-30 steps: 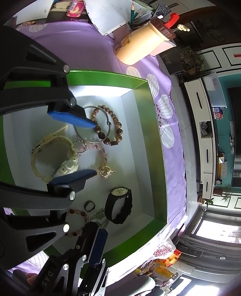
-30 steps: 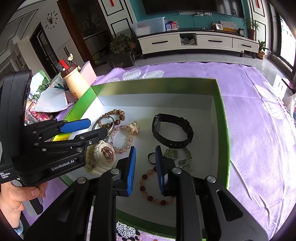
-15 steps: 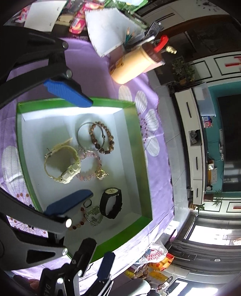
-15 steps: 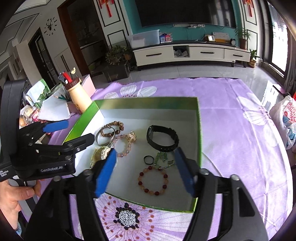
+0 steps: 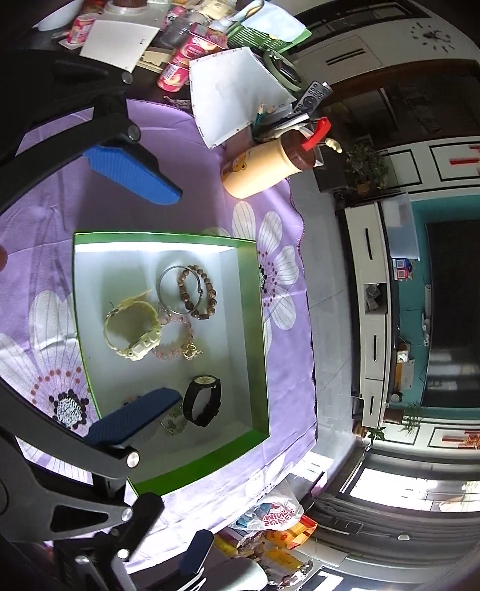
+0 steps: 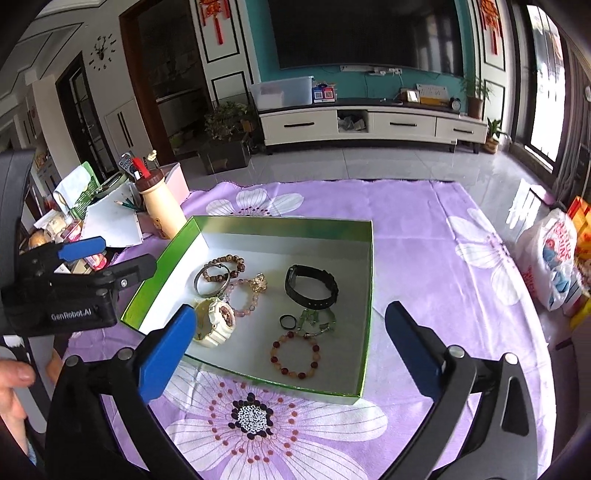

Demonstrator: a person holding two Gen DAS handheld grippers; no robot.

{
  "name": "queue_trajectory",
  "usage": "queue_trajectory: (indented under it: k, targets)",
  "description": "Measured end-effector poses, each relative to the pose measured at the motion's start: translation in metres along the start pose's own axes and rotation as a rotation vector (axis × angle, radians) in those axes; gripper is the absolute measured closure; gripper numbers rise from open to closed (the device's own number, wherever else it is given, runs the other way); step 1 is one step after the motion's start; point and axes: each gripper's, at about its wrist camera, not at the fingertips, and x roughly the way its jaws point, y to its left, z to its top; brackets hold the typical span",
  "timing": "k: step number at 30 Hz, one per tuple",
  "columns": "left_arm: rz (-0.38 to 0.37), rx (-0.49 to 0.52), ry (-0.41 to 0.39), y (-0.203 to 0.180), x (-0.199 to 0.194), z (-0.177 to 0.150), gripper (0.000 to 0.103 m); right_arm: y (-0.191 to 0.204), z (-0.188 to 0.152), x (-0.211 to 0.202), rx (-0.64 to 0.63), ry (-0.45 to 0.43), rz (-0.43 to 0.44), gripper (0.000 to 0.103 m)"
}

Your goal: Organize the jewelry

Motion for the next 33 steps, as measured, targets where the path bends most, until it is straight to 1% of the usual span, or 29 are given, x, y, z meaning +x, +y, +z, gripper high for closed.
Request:
queue_trajectory:
  k: [3, 7, 10, 11, 13, 15, 19, 22, 26, 33]
  targets:
    - [0.029, -0.014, 0.036, -0.001, -0.003, 0.002, 0.002, 0.003, 0.002, -0.005, -0.006, -0.001, -0.003, 0.001]
    - [0.175, -0.005, 0.082, -0.004, -0.006, 0.004, 0.002, 0.003, 0.006, -0.01, 0.002, 0.003, -0.013, 0.001]
    - [0.111, -0.029, 0.093, -0.001, -0.008, 0.006, 0.002, 0.002, 0.01, -0.011, 0.011, 0.015, -0.018, 0.001]
    - [0.101, -0.036, 0.093, 0.0, -0.008, 0.007, 0.002, 0.002, 0.012, -0.011, 0.013, 0.018, -0.018, 0.001]
    - [0.11, -0.038, 0.095, 0.0, -0.008, 0.01, 0.002, 0.001, 0.016, -0.012, 0.016, 0.028, -0.022, 0.001]
    - [0.112, -0.034, 0.121, -0.001, -0.005, 0.013, 0.002, 0.001, 0.019, -0.011, 0.021, 0.037, -0.025, 0.001]
    - [0.1, -0.042, 0.142, -0.001, -0.001, 0.019, 0.002, 0.0, 0.027, -0.006, 0.034, 0.067, -0.03, 0.001]
    - [0.105, -0.047, 0.159, 0.0, 0.003, 0.022, 0.002, -0.001, 0.032, 0.003, 0.043, 0.116, -0.028, 0.001]
    - [0.114, -0.059, 0.183, 0.004, 0.013, 0.024, 0.002, -0.002, 0.036, 0.013, 0.057, 0.157, -0.024, 0.001]
    - [0.118, -0.078, 0.21, 0.01, 0.026, 0.022, 0.002, 0.001, 0.036, 0.026, 0.051, 0.178, -0.026, 0.001]
